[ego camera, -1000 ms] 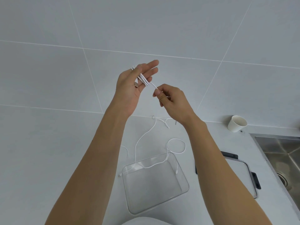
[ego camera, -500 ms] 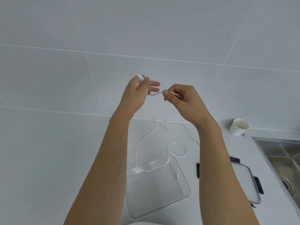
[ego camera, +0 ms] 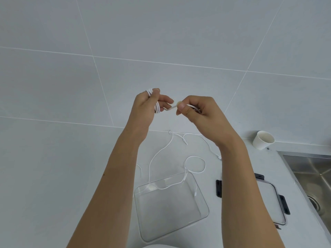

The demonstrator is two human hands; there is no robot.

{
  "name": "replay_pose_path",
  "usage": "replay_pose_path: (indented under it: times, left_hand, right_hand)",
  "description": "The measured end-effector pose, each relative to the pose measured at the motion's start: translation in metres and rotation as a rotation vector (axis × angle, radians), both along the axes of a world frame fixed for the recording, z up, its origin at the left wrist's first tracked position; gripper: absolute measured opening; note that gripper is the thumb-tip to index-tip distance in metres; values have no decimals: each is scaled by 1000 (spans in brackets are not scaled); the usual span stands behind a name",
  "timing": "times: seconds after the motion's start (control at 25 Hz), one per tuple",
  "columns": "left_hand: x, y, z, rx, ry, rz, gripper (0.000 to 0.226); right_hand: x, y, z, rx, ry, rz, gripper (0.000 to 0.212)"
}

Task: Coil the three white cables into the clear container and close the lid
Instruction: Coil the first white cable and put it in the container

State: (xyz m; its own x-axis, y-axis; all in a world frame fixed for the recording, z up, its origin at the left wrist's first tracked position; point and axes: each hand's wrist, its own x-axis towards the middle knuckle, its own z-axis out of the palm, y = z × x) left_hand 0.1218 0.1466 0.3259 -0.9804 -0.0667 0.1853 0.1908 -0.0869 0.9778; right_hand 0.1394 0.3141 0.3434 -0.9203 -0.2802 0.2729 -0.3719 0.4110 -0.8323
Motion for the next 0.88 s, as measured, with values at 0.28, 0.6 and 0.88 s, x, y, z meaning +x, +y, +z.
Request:
replay_pose_path:
  times: [0.28,0.6,0.88]
  left_hand:
    - [2,-3,-4,58,17,3,28]
    - [15,3,-14,-228,-50,-140,42]
    - [32,10,-10,-309,-104,-336,80]
  right_hand:
    - [7,-5,-7,113,-110,114,24]
    - [12,-11,1,46,-15,115,28]
    - [15,-1,2,-20,28,38,29]
